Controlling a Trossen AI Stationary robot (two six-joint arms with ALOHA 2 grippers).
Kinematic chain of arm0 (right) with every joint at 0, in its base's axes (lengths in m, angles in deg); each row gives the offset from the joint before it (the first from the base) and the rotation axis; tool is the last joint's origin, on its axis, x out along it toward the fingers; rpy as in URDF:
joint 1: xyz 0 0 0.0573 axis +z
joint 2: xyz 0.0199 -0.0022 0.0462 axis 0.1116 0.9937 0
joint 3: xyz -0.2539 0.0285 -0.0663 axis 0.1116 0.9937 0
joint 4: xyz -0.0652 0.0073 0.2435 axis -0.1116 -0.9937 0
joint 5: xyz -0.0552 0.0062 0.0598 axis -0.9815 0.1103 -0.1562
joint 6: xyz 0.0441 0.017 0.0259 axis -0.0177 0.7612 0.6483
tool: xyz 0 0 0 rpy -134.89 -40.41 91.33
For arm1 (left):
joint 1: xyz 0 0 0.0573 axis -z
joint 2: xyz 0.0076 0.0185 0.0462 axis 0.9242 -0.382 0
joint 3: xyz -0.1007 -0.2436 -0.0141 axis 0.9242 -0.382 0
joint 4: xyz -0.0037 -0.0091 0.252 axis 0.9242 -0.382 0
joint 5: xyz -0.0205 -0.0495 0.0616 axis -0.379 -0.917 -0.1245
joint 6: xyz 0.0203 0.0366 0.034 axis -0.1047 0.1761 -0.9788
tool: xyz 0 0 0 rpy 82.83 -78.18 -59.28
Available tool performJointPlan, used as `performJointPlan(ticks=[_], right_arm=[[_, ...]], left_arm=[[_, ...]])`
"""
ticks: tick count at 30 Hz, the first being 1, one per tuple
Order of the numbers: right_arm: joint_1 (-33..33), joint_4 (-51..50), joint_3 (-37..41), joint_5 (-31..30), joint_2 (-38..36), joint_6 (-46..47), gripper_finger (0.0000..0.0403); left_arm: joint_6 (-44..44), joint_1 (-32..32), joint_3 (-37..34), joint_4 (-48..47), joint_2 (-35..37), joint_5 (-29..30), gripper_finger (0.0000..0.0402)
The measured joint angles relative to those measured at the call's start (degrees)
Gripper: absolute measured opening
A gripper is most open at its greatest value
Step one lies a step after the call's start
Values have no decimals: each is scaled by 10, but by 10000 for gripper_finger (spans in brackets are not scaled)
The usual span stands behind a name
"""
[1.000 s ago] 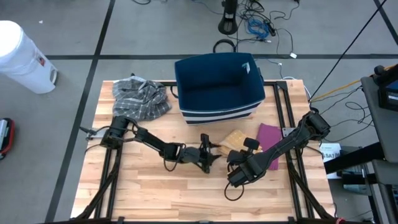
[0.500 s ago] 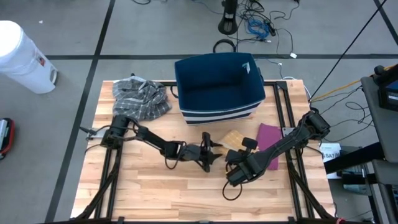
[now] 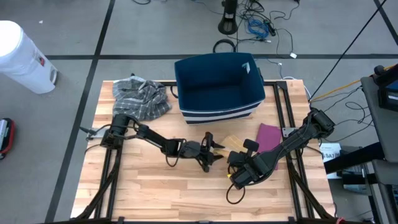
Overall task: Fold towel
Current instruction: Fold the yellow towel
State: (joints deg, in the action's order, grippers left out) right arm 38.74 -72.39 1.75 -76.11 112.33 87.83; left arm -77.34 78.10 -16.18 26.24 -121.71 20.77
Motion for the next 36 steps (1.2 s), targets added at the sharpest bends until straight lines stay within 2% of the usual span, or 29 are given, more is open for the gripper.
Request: performJointPlan(ticks=[5, 8, 9, 13, 18, 22, 28, 30, 36], right_arm=[[0, -1, 0, 0, 0, -11, 0], [0, -1, 0, 0, 0, -13, 0], [0, -1, 0, 0, 0, -15, 0], [0, 1, 0, 0, 0, -20, 0], [0, 2, 0, 0, 0, -29, 0], [1, 2, 0, 3, 0, -37, 0], [4, 2, 0, 16, 0, -60, 0], [4, 2, 0, 15, 0, -62, 0], [4, 2, 0, -9, 0, -63, 0]], left_arm=[[78, -18, 0, -13, 2, -116, 223], [84, -23, 0, -26, 2, -137, 223], [80, -23, 0, -29, 2, -129, 223], [48, -19, 0, -35, 2, -24, 223], [28, -19, 9, -36, 2, 17, 219], [16, -21, 18, -40, 2, 53, 173], [-13, -28, 45, -88, 2, 13, 30], [-15, -33, 50, -87, 2, 11, 18], [-10, -48, 90, -84, 2, 26, 18]])
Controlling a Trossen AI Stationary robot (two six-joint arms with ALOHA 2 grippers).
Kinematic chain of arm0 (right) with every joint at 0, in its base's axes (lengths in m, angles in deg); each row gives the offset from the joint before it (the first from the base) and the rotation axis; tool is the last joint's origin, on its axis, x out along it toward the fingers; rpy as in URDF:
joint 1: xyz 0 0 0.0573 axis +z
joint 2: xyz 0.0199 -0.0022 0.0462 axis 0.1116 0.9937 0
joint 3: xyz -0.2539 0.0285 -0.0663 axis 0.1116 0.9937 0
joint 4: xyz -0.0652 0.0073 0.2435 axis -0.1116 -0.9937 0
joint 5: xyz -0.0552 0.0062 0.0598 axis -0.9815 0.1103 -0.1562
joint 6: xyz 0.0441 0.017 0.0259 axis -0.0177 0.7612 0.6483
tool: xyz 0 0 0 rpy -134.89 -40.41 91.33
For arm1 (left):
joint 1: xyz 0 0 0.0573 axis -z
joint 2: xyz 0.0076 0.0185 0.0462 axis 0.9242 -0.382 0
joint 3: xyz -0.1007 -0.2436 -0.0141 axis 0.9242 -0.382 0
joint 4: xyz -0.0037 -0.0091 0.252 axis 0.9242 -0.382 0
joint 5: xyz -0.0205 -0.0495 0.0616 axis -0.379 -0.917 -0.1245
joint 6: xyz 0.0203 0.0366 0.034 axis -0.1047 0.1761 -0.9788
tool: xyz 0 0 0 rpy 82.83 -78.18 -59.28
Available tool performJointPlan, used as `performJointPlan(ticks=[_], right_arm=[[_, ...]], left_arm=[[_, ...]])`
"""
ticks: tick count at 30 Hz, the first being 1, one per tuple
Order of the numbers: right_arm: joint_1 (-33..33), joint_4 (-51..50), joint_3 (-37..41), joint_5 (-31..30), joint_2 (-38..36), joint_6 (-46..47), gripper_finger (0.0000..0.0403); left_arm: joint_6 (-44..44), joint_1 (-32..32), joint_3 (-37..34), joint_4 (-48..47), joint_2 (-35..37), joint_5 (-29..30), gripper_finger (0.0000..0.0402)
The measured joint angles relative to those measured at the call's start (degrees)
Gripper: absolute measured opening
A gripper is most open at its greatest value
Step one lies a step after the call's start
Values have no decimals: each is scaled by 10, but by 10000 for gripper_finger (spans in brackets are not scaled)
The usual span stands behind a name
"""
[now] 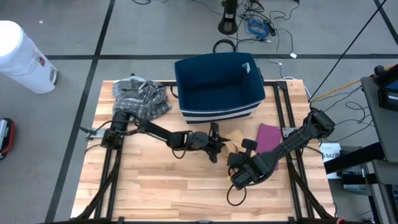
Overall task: Fold towel
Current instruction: Fold the yellow towel
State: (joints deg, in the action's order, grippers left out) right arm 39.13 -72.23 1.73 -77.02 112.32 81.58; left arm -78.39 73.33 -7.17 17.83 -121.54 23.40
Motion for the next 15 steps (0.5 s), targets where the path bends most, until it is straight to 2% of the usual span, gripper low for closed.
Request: performJointPlan(ticks=[4, 10, 15], right_arm=[[0, -4, 0, -19, 0, 9, 0], [3, -35, 0, -51, 0, 75, 2], [17, -41, 0, -58, 0, 99, 26]], left_arm=[[-9, -10, 35, -13, 0, 3, 18], [-15, -28, 74, -45, 0, -8, 18], [-10, -35, 77, -43, -1, -29, 18]])
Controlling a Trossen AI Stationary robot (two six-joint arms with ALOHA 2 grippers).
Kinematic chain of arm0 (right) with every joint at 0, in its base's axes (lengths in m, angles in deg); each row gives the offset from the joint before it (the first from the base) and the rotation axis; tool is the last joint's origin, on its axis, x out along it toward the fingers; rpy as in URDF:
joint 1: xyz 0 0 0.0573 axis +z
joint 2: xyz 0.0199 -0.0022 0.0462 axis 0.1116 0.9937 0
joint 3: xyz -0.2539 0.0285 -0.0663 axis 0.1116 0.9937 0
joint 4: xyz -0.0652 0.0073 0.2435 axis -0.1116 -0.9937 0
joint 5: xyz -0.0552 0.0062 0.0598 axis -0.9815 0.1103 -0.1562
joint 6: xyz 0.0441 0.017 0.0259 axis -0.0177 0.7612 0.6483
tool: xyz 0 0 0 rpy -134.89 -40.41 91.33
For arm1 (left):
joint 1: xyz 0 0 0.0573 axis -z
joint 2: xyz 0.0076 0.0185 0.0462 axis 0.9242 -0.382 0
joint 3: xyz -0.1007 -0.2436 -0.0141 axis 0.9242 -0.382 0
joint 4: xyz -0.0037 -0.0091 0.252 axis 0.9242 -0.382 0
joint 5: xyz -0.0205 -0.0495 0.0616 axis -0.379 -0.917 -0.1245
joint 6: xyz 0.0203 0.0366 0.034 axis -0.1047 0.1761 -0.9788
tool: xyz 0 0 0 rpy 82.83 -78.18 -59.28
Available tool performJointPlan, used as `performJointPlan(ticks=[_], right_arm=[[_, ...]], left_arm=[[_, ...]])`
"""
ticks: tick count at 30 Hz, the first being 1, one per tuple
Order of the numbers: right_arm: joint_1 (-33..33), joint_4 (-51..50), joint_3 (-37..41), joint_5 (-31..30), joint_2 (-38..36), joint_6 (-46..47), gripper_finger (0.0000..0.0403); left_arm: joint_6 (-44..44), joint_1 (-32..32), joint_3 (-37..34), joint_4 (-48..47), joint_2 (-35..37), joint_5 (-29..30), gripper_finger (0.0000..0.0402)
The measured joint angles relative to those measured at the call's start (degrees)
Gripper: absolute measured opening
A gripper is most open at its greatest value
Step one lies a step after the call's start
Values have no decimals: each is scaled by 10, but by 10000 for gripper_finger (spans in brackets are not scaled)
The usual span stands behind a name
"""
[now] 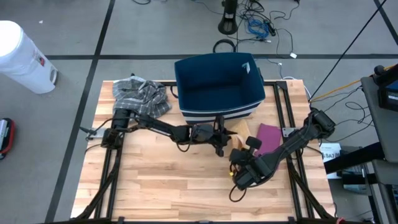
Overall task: Fold towel
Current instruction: Fold the yellow towel
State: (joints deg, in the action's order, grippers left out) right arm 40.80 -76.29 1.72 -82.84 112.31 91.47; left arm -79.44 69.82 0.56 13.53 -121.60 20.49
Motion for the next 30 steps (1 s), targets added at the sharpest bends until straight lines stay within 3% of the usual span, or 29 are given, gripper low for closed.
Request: performJointPlan(ticks=[7, 15, 25, 30], right_arm=[[33, -15, -20, 13, 0, 16, 83], [84, -96, -32, 61, 3, 133, 147], [111, -201, -23, 102, 30, 238, 120], [122, -120, 0, 98, 31, 204, 113]], left_arm=[[0, -2, 1, 12, -4, -13, 18], [3, -3, 1, 32, -4, -50, 18], [-2, 13, 1, 22, -5, -89, 17], [-39, 27, 1, -3, -5, -57, 17]])
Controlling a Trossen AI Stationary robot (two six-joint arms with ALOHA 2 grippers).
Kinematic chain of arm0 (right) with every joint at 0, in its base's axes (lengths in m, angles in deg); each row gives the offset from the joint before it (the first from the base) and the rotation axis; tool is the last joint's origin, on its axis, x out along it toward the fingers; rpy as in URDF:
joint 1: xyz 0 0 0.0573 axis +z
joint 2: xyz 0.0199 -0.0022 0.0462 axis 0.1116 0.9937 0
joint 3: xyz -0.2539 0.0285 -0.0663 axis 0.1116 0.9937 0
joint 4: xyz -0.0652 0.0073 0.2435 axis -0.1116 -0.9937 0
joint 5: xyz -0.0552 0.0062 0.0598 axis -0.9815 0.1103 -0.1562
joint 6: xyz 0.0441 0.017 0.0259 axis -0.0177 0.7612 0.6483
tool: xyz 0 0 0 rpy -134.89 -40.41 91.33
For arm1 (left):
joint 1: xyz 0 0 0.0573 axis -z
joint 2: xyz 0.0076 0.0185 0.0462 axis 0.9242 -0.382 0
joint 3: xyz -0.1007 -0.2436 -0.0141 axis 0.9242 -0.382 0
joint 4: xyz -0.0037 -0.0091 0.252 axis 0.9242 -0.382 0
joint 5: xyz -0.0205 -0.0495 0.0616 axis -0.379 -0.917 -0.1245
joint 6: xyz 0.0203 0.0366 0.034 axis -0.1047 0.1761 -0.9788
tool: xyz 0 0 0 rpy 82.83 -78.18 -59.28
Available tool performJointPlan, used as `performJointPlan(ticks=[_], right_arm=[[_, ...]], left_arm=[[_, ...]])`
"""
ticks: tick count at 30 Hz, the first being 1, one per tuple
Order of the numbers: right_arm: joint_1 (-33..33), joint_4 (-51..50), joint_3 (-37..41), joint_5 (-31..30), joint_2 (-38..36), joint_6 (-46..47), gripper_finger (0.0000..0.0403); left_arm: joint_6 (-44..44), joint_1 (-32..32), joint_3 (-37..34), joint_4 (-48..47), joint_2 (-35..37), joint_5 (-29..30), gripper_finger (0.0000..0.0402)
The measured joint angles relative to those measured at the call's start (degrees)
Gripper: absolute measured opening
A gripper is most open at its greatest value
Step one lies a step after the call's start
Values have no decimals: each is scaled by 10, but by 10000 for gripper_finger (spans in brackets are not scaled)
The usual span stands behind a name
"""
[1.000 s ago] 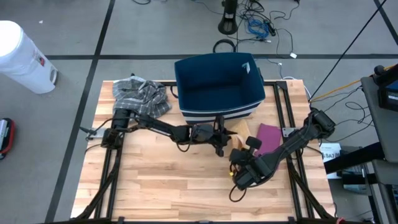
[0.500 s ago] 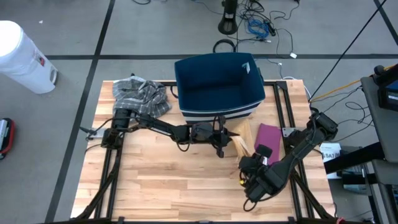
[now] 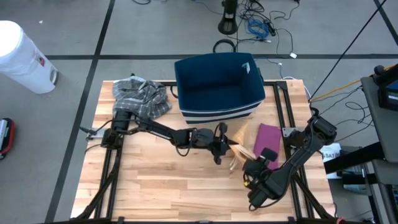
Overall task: Fold towel
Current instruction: Fold the yellow towel
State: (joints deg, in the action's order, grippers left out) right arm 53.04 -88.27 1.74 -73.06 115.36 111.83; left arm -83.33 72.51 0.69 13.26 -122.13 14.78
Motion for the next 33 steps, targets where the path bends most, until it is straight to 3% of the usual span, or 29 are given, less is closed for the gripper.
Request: performJointPlan(ticks=[5, 10, 17, 23, 33], right_arm=[[24, 109, 4, -73, 0, -71, 113], [48, 174, 4, -91, 0, -87, 118], [73, 127, 4, -89, 0, 22, 144], [81, 253, 5, -145, 0, -95, 157], [76, 253, 5, -118, 0, -125, 168]], left_arm=[[-44, 9, 0, -2, 0, 80, 17], [-51, 12, 0, -20, 0, 85, 17], [-57, 14, 1, -68, 1, 91, 17], [-53, 18, 1, -96, 3, 96, 16], [-51, 19, 1, -117, 3, 99, 16]])
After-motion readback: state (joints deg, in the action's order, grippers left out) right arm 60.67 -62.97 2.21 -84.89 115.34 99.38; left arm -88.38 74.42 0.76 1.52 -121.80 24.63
